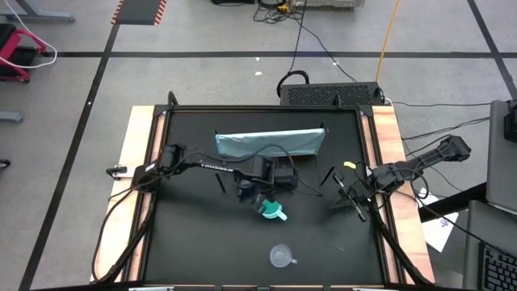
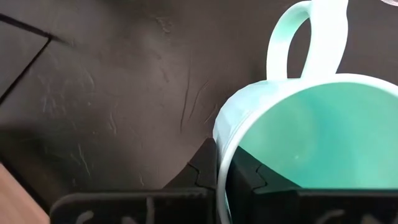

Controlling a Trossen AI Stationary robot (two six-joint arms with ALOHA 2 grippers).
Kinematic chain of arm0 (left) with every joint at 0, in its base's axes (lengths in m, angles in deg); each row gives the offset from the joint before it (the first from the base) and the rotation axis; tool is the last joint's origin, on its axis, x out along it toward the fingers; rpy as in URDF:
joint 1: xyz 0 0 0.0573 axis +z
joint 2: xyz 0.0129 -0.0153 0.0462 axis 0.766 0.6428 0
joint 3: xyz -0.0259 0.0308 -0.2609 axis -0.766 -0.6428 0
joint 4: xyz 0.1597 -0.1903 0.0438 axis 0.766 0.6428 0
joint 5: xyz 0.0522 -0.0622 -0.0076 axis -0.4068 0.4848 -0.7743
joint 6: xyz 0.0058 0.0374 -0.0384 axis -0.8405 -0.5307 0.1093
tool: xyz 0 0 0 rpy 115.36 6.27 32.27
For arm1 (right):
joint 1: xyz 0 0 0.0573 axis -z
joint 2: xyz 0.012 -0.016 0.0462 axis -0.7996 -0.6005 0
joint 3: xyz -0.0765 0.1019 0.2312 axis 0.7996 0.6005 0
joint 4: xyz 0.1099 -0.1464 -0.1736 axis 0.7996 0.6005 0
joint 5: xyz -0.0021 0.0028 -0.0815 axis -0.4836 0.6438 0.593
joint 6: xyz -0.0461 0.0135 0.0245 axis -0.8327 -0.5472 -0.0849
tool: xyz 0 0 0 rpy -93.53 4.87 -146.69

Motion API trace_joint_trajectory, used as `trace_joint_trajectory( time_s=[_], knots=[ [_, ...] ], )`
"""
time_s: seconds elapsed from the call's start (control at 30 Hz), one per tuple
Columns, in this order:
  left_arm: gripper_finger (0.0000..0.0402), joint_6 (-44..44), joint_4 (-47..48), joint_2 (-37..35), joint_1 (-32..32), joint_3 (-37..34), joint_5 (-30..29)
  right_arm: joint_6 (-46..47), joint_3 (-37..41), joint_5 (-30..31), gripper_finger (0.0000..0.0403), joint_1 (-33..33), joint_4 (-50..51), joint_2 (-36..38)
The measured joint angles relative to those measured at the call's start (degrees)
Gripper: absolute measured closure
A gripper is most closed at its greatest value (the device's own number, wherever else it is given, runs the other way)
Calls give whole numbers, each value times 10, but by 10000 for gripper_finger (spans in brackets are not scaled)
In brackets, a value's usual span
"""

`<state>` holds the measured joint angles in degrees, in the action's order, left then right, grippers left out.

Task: Stack small to large cups/mugs on shelf
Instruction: Move the light blue mug to the center of the table

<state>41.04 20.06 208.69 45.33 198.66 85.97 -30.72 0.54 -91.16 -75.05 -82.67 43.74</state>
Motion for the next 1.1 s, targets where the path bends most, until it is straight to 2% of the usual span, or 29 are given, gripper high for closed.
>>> trace_joint_trajectory(
  time_s=[0.23, 0.43, 0.6, 0.7, 0.83, 1.1],
  knots=[
    [396, 2, 0, 0, 3, 0, 1, 0, 0, 0, 403, 0, 0, 0],
    [378, 9, -1, 0, 3, 0, 1, 0, 0, 0, 403, 0, 0, 0],
    [381, 15, -2, 0, 3, 0, 1, 0, 0, 0, 403, 0, 0, 0],
    [394, 14, -2, 0, 3, 0, 17, 1, 0, 0, 403, 0, 0, 0],
    [390, 14, -2, 0, 2, 0, 46, 1, 1, 0, 403, 0, 0, 0],
    [391, 22, -15, -1, -17, -11, 47, 0, 1, 0, 403, 0, 0, 0]
  ],
)
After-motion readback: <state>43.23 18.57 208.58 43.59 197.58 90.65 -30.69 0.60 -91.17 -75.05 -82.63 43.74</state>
